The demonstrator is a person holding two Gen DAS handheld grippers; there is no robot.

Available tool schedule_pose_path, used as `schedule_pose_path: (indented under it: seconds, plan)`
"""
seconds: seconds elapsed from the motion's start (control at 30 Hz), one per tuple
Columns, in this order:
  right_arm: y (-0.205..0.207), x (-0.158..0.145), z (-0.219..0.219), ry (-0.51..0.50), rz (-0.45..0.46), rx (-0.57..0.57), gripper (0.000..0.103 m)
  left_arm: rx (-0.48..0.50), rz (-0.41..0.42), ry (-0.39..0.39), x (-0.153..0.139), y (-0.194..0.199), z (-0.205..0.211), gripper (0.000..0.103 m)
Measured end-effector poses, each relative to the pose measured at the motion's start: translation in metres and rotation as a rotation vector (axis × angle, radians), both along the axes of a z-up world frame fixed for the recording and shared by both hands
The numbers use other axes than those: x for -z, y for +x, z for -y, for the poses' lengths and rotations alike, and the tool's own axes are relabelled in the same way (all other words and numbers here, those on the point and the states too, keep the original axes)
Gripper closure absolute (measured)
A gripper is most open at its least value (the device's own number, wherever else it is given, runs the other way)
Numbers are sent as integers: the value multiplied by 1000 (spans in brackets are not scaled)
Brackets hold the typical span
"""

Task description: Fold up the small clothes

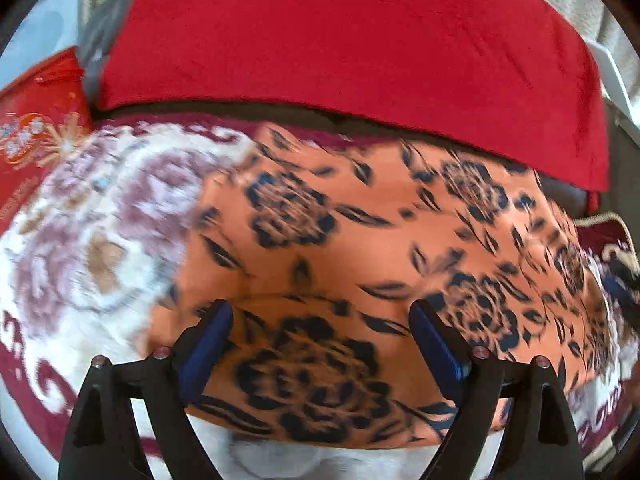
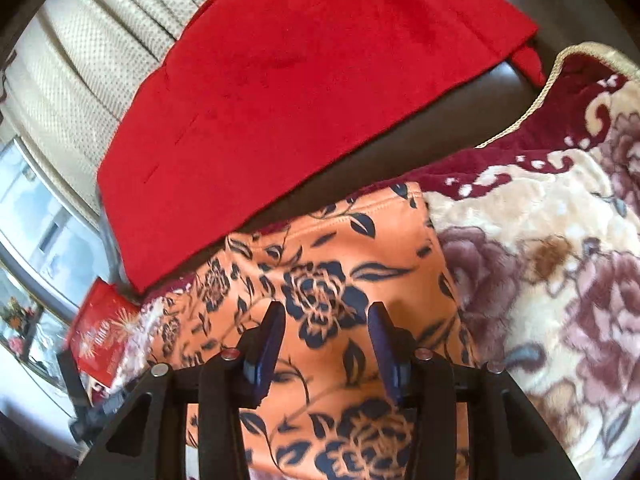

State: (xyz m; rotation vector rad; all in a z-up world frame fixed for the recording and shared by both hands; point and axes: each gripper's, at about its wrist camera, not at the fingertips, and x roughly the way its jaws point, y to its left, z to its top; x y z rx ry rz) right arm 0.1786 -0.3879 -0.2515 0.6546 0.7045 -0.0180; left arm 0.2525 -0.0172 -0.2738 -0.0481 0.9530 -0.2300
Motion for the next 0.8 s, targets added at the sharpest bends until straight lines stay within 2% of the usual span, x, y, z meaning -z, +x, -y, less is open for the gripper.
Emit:
schedule_pose_path:
  seconds: [0.1, 0.23, 0.3, 0.37, 0.5, 0.57, 0.63, 0.67, 0.8]
  plan:
    - [25, 2, -5, -10, -6, -30, 55, 34, -40, 79, 18, 6, 18, 11]
    - [69, 21, -12, 42, -55, -74, 58, 5, 1, 74, 26, 4, 18, 3]
    - [86, 37, -10, 31, -129, -51, 71, 1, 28, 63, 30, -1, 17, 0]
    - [97, 42, -4, 21, -140, -17, 80, 3, 48, 43, 37, -6, 11, 0]
    - [114, 45, 11, -33, -142, 84, 82, 57, 16, 54, 36, -4, 12, 0]
    - [111, 42, 13, -25, -128, 89, 81, 97, -3, 61, 34, 1, 11, 0]
    - [99, 26, 3, -64, -85, 67, 76, 102, -47, 65, 31, 10, 8, 0]
    - [92, 18, -3, -72, -63, 52, 76, 99, -42, 79, 28, 11, 8, 0]
    - [59, 0, -27, -58, -39, -26, 76, 88, 81, 175, 9, -1, 17, 0]
